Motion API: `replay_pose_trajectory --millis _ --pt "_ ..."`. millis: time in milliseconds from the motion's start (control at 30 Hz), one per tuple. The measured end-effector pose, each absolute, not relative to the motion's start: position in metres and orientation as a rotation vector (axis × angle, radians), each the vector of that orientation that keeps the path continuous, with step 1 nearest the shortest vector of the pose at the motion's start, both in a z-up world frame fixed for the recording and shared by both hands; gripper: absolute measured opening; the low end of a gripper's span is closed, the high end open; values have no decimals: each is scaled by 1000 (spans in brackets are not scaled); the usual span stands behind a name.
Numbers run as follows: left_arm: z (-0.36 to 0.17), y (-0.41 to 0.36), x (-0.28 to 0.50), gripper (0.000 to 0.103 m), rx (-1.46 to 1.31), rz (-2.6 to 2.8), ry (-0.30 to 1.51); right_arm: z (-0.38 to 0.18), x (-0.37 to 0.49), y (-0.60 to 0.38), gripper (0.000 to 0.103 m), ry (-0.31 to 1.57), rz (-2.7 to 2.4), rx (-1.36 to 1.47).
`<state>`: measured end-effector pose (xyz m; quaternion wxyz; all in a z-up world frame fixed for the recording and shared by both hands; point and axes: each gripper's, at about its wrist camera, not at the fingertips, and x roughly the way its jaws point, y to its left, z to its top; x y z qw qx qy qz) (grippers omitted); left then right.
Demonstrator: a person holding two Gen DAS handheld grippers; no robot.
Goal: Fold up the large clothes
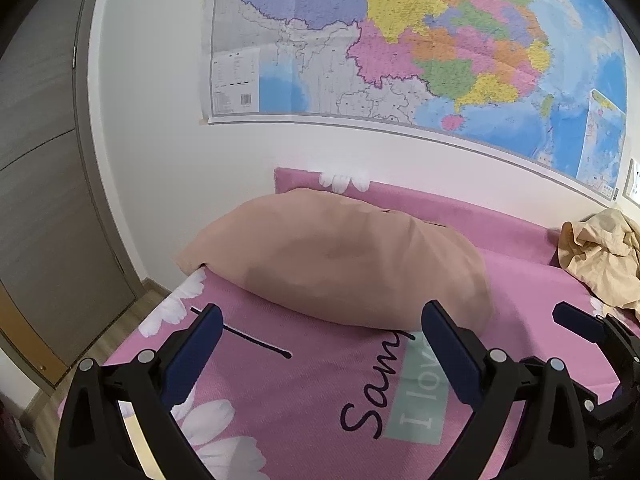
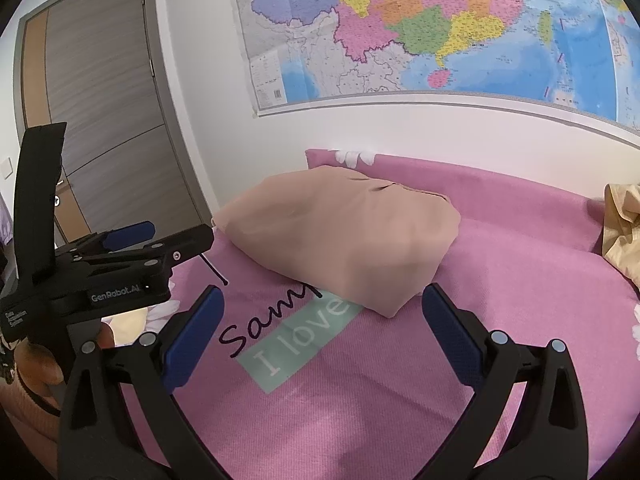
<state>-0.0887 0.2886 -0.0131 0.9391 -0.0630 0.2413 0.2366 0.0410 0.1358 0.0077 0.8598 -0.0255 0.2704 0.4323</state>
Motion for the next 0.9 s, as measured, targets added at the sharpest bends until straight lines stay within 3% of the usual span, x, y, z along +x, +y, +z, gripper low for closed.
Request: replay_pose_trajectory --millis 900 --pt "-14 283 -89 96 -104 482 492 9 39 136 98 572 908 -40"
